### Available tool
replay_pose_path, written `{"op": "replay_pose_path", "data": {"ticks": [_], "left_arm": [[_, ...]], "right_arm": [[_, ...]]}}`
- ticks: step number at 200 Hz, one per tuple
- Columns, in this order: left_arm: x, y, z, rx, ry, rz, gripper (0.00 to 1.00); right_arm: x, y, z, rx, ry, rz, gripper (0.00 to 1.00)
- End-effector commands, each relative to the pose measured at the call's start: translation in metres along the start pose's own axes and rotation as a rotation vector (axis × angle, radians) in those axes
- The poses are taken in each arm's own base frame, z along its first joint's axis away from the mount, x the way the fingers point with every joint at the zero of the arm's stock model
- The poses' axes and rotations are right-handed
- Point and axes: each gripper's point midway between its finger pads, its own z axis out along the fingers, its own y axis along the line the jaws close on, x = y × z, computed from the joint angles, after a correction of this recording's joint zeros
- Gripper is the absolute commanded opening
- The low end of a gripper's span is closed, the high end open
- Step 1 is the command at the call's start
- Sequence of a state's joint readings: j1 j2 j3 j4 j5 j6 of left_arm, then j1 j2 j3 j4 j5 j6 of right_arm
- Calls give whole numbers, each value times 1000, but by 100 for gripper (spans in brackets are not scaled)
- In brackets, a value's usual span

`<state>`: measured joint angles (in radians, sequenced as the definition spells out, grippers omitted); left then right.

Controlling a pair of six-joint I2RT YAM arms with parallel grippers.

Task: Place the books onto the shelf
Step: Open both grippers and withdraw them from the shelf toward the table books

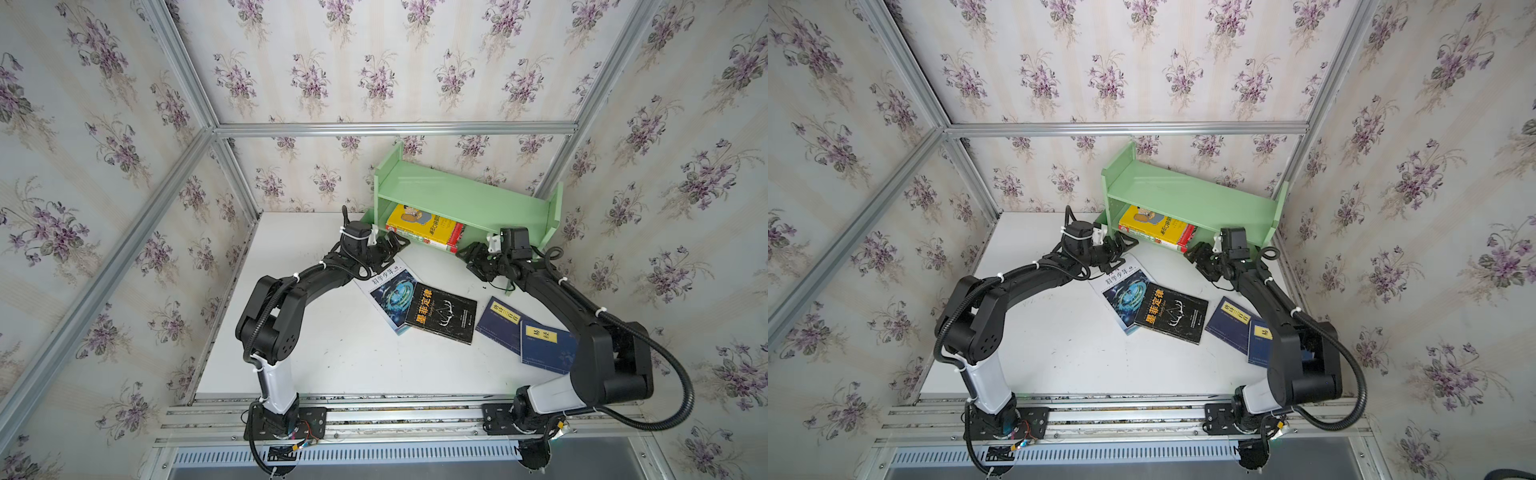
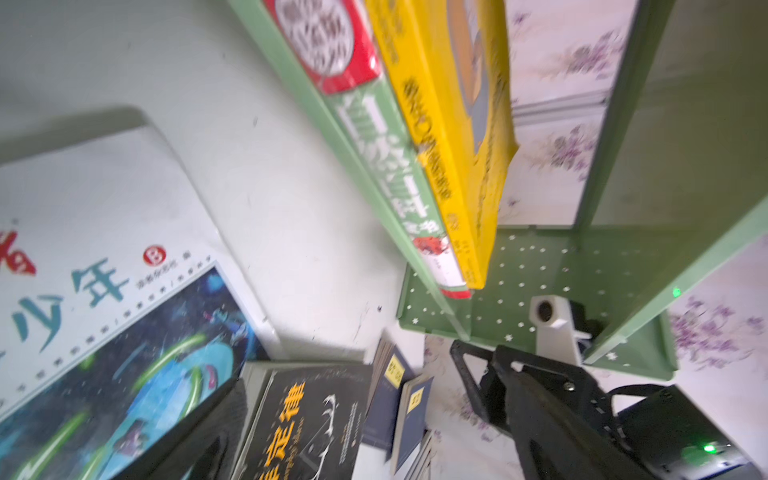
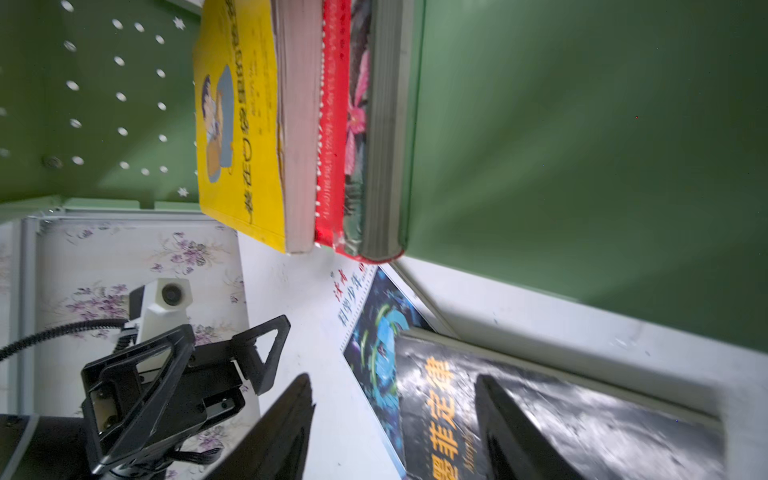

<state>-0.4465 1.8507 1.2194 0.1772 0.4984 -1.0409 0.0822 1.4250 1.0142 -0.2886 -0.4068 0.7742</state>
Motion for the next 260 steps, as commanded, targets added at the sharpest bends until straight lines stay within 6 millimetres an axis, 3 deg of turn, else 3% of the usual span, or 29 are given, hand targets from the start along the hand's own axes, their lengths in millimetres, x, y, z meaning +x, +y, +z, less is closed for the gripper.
{"op": "replay_pose_path", "data": {"ticks": [1, 28, 55, 105, 143, 158, 215, 260], "left_arm": [[21, 27, -1, -86, 43, 43, 100], [37, 31, 4, -98, 65, 54, 99], [42, 26, 9, -91, 59, 57, 100], [46, 20, 19, -47, 60, 28, 100], [49, 16, 19, -18, 55, 9, 100], [51, 12, 17, -5, 61, 6, 99], [59, 4, 8, 22, 119, 23, 100], [63, 6, 6, 26, 171, 39, 100]], "right_arm": [[-11, -6, -13, 43, -99, -169, 70], [-17, -5, -14, 24, -100, -210, 72], [-27, 16, -12, -72, -82, -192, 71], [-16, 32, -8, -269, 33, -44, 71], [-47, 32, -10, -409, 77, 64, 67], [-51, 37, -10, -442, 101, 82, 67], [-26, 30, -24, -486, 93, 231, 68], [13, 13, -33, -466, 156, 319, 68]]}}
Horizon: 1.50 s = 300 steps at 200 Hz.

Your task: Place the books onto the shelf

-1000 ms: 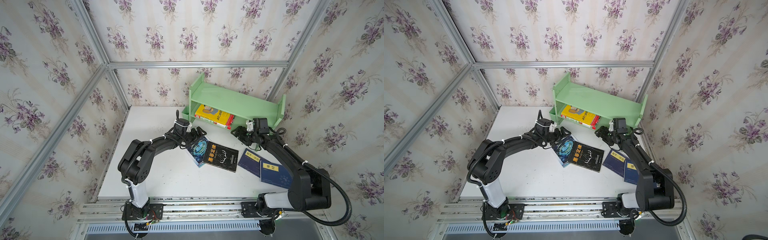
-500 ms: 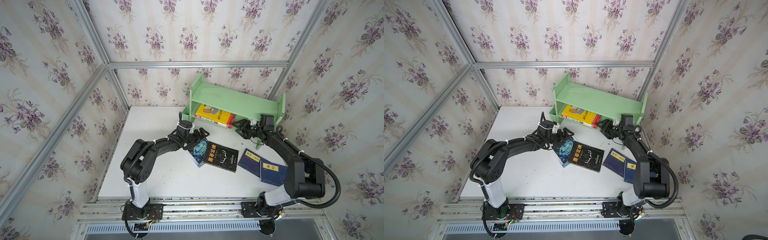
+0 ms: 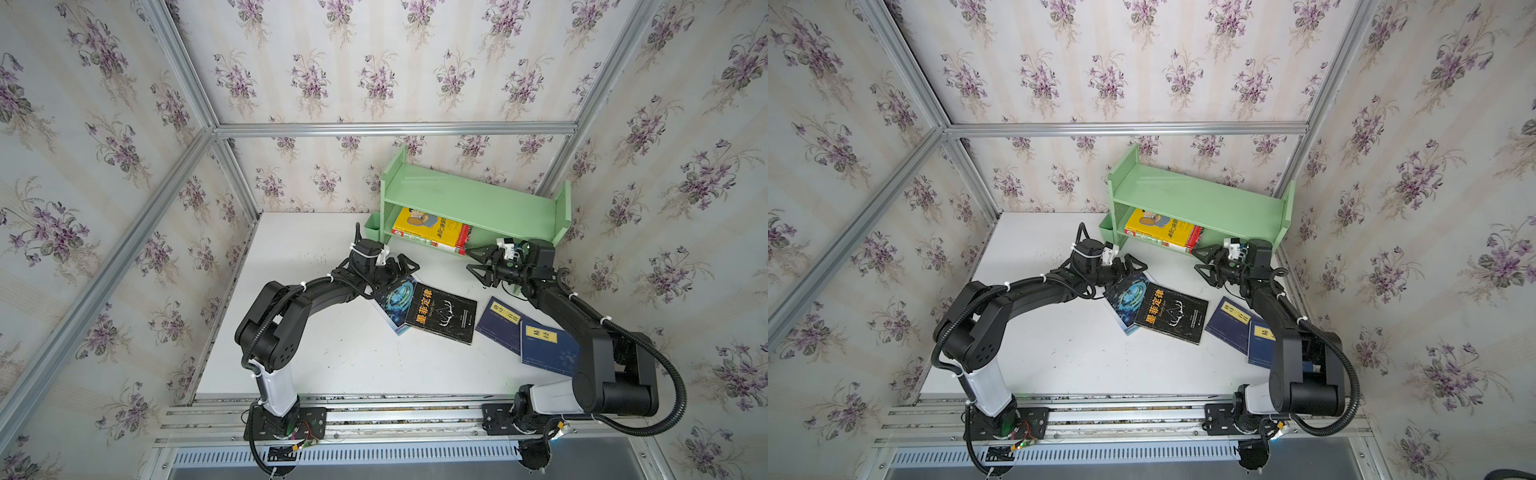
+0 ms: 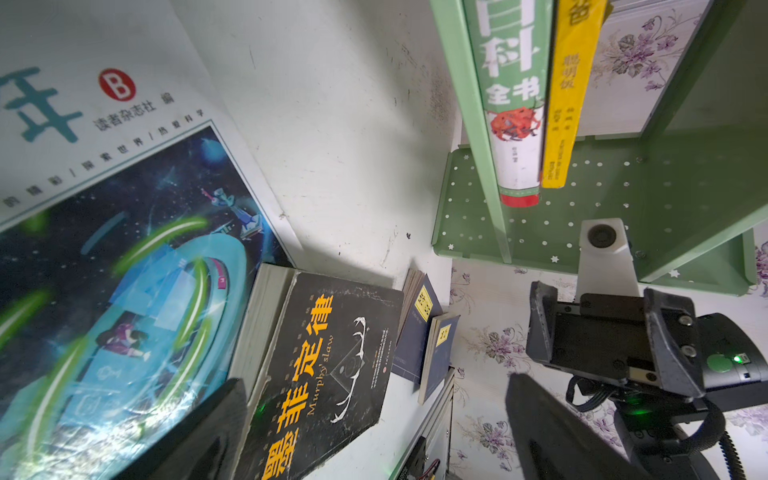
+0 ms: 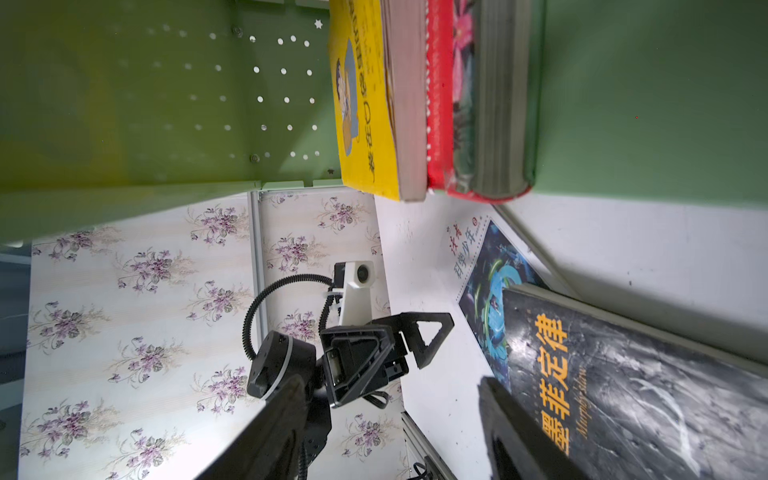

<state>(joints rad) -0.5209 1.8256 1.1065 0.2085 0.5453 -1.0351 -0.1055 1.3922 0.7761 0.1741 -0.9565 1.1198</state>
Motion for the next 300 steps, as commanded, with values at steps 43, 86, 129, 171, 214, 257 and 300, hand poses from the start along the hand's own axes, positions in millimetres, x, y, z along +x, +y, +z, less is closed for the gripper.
{"op": "replay_pose_path", "data": {"ticks": [43, 86, 129, 171, 214, 257, 300], "left_arm": [[-3, -7, -4, 44, 47, 26, 99], [-5, -5, -5, 53, 61, 25, 99], [-5, -1, -5, 56, 72, 21, 99], [-7, 2, -8, 54, 66, 14, 99], [-15, 9, -14, 49, 45, -1, 100], [-22, 11, -18, 46, 25, -12, 99], [-30, 16, -19, 35, 6, -33, 100]], "right_arm": [[44, 4, -39, 33, -78, 0, 68], [56, 44, -76, 51, -203, -139, 65], [29, 56, -135, 346, -478, -341, 69], [-16, 33, -187, 526, -733, -253, 67], [-46, 31, -190, 599, -782, -419, 69], [-80, 22, -189, 638, -805, -465, 69], [-118, 28, -167, 556, -757, -512, 66]]}}
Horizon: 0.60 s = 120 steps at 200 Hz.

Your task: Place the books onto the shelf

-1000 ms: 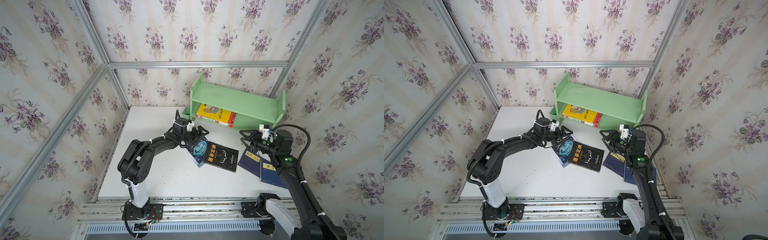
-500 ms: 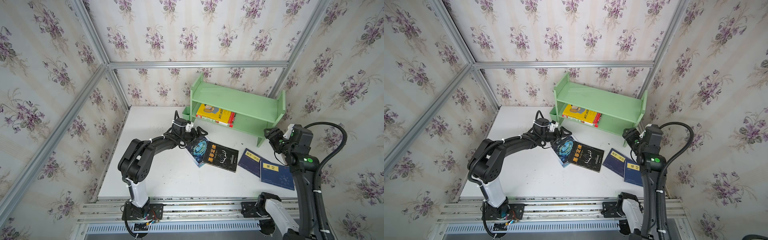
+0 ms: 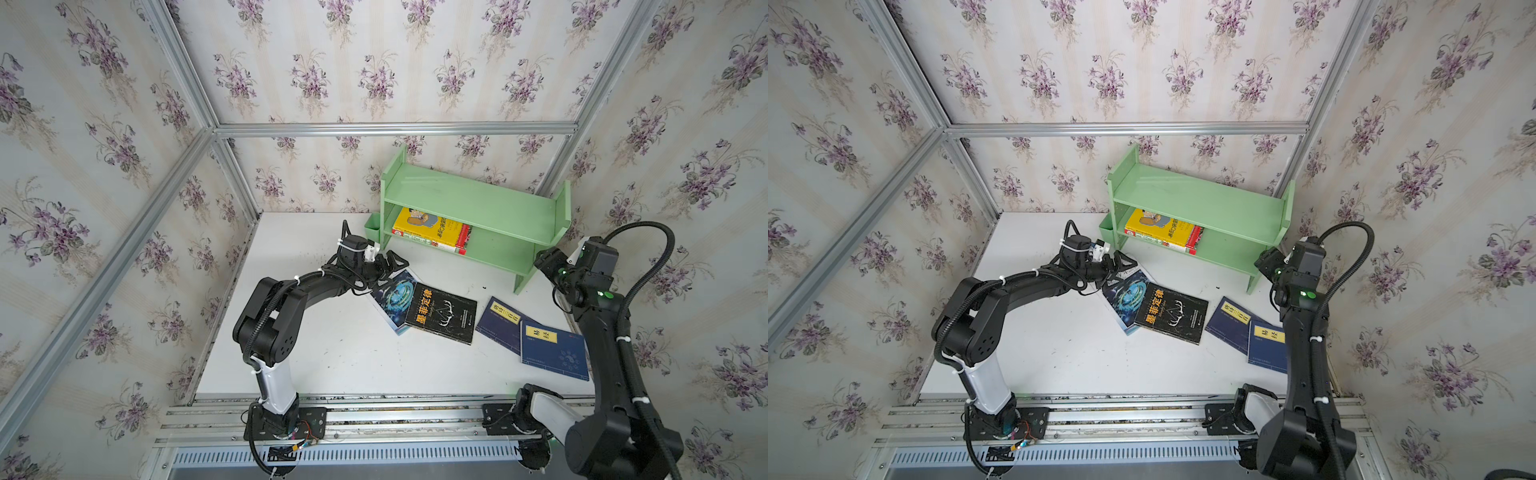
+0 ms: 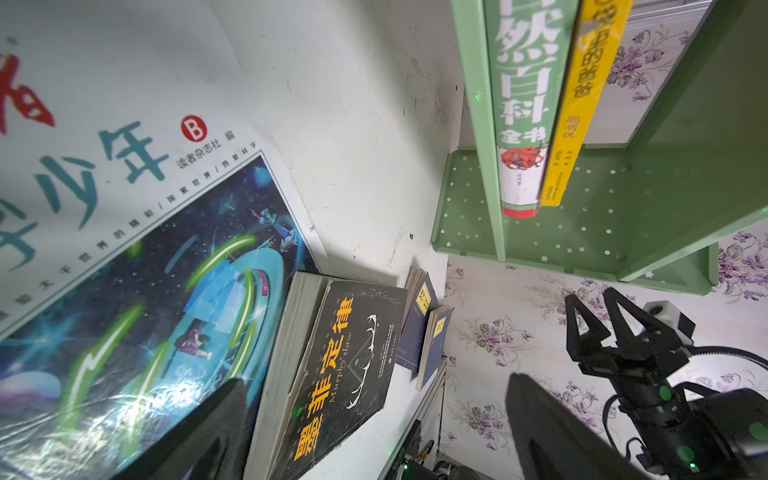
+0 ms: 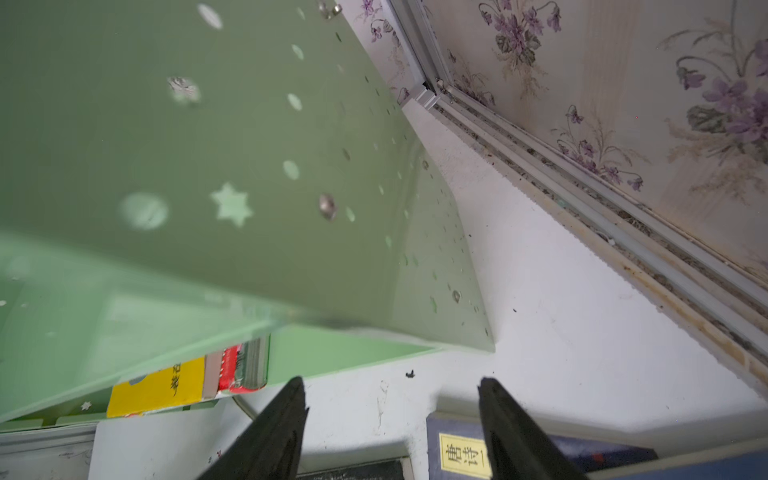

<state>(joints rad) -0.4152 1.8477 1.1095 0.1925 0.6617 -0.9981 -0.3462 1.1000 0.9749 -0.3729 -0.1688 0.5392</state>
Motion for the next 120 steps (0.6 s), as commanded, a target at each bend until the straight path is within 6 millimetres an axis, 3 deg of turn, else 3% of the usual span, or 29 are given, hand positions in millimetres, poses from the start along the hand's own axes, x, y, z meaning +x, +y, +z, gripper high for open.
{"op": "replay_pose_path", "data": {"ticks": [1, 25, 59, 120], "left_arm": [[-6, -5, -2, 15, -18, 1, 100], [-12, -3, -2, 11, -31, -12, 99], [-22, -3, -2, 10, -42, -23, 99], [-33, 5, -2, -15, -68, -42, 99]], "right_arm": [[-26, 29, 11, -126, -59, -66, 66], [-29, 42, 27, -196, -36, -77, 65], [-34, 57, 56, -278, 17, -61, 56], [-39, 87, 91, -359, 61, -77, 55]]}}
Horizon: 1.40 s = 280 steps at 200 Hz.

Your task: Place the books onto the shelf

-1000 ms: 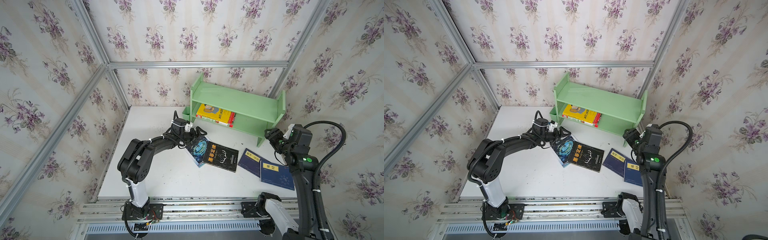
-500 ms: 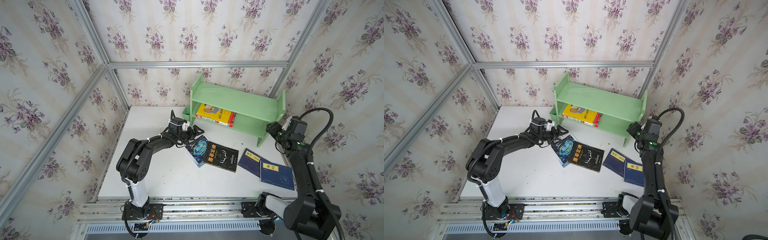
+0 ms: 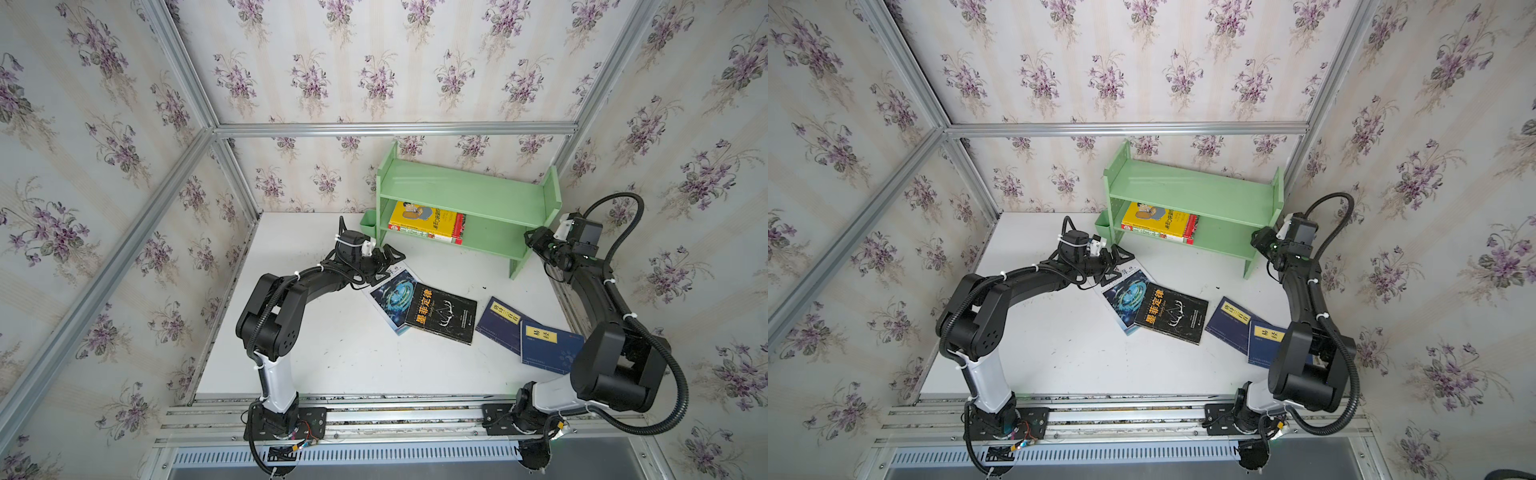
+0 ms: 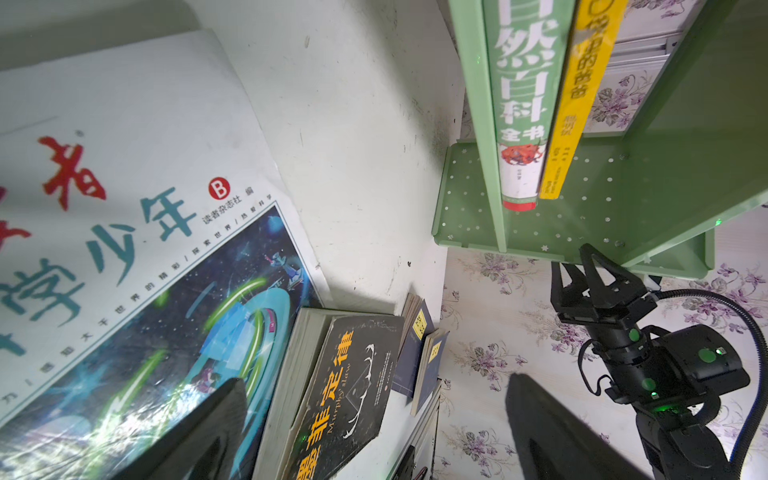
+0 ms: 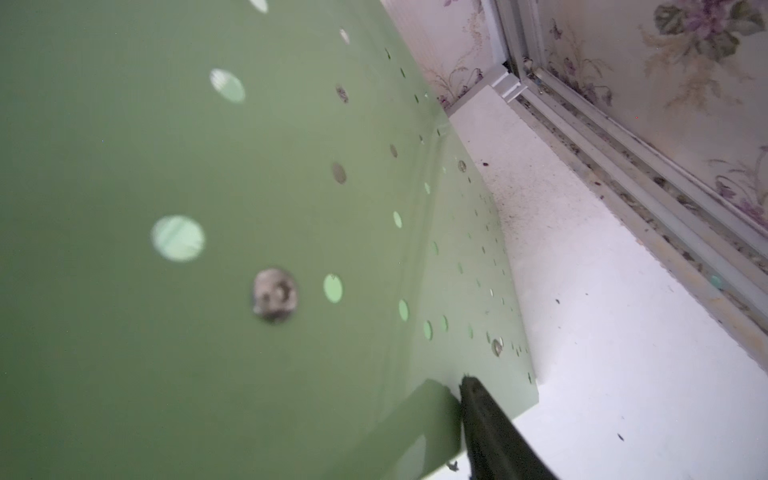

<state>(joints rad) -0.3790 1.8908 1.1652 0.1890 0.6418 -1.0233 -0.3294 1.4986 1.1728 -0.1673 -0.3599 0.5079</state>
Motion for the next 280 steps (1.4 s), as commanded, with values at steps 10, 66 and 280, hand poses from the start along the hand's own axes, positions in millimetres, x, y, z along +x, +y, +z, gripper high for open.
{"op": "replay_pose_path", "data": {"ticks": [10, 66, 280], "left_arm": [[-5, 2, 0, -10, -17, -8, 99], [-2, 7, -2, -28, -24, -11, 99], [104, 65, 37, -338, 288, 132, 99]], "right_arm": [[-22, 48, 10, -182, -37, -46, 55], [-23, 46, 10, -143, -38, -34, 62], [280, -12, -69, 106, 426, 215, 65]]}}
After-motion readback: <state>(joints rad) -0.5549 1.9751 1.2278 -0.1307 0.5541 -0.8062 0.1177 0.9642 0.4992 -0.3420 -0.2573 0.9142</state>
